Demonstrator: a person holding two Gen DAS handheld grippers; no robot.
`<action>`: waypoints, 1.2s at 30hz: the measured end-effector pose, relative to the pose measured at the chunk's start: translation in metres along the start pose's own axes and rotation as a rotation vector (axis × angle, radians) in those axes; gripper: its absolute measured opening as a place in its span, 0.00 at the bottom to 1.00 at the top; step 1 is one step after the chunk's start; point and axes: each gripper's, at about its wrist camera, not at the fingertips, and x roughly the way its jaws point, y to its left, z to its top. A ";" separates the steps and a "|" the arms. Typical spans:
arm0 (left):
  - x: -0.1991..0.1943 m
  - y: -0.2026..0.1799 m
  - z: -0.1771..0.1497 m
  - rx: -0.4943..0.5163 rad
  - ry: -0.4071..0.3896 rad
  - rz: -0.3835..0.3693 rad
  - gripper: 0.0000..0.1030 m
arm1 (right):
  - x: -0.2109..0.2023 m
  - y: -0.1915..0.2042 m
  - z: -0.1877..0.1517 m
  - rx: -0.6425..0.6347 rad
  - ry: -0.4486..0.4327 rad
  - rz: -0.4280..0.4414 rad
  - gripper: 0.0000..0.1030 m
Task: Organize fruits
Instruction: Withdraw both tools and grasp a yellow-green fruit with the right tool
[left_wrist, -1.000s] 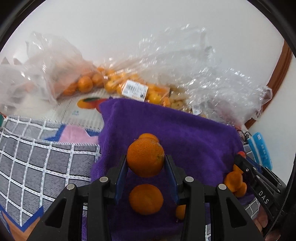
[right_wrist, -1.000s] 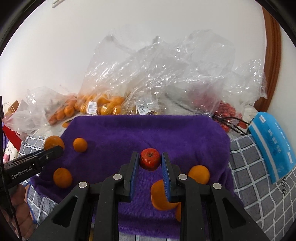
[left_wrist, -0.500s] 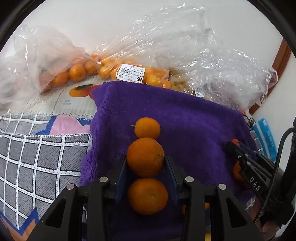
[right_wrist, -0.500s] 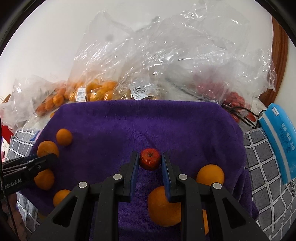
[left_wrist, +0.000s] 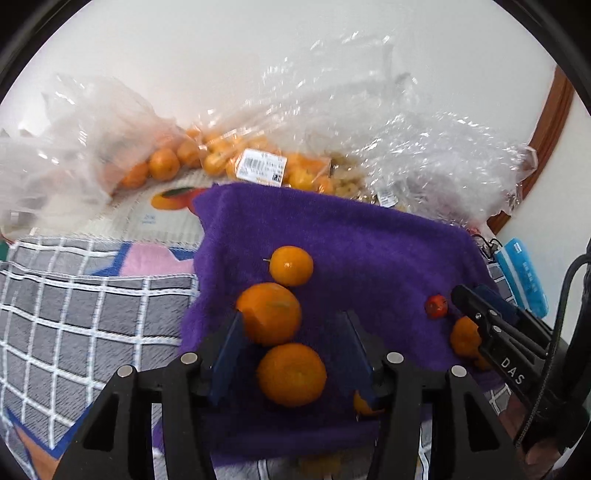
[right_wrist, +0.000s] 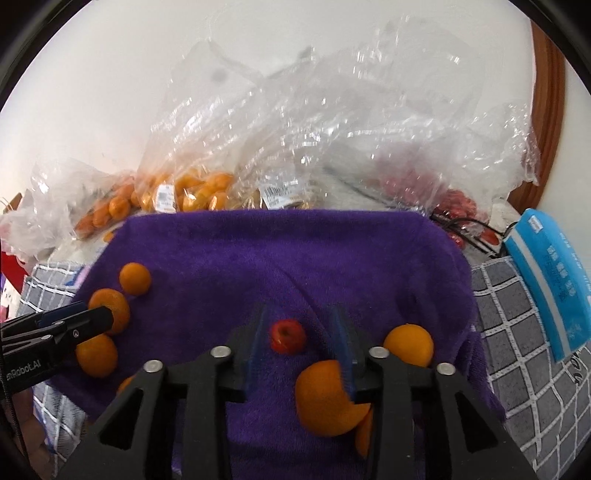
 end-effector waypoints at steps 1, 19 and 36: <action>-0.005 -0.001 -0.001 0.003 -0.001 0.001 0.53 | -0.007 0.002 0.000 -0.004 -0.009 -0.001 0.42; -0.066 0.005 -0.053 0.068 0.000 0.040 0.54 | -0.091 0.029 -0.052 -0.038 -0.027 -0.043 0.51; -0.070 0.061 -0.102 -0.035 0.018 0.075 0.55 | -0.065 0.076 -0.108 -0.061 0.092 0.096 0.40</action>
